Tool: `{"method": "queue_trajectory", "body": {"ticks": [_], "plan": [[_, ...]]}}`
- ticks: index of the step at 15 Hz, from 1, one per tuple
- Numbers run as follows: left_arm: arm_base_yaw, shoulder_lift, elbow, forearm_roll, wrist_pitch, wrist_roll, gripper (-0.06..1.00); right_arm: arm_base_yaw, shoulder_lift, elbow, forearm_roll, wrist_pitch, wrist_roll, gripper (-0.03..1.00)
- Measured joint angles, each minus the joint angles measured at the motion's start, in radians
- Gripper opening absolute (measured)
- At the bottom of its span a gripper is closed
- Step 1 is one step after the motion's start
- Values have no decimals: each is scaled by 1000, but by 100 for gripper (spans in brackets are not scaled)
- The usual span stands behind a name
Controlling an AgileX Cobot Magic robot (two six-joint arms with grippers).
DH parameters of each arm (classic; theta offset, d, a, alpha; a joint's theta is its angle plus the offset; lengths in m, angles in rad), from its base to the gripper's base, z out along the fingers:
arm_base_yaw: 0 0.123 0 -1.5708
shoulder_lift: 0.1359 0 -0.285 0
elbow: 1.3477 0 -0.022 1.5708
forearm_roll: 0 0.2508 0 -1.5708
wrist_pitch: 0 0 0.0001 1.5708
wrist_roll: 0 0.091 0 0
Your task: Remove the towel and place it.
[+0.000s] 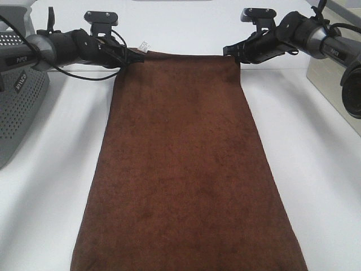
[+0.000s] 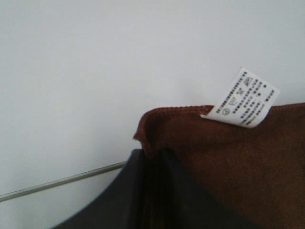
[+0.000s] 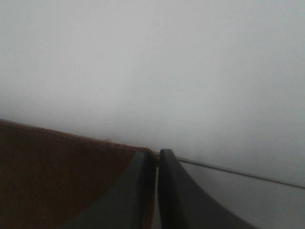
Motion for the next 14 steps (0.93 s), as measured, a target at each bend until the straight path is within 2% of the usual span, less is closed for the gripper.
{"method": "queue_trajectory", "body": {"ticks": [1,2,3,4,6,8,11,12,14], "plan": [[0,0,0,0,-5,0,16,0,2,0,0,-2,0,17],[0,7,0,0,-29,0,38,0,12,0,0,-14,4,43],[0,14,0,0,-34,0,50,0,18,0,0,-16,8,58],[0,21,0,0,-46,0,61,0,22,0,-1,-16,9,67],[0,33,0,0,-58,-1,69,0,22,0,-2,-17,9,73],[0,33,0,0,-59,-2,70,0,20,0,-3,-4,9,75],[0,20,0,1,-8,-2,71,-1,-28,0,-9,83,9,75],[0,1,0,5,52,-2,71,-1,-71,0,-10,132,9,75],[0,-81,0,47,247,-2,75,-1,-164,0,-12,271,21,75]]}}
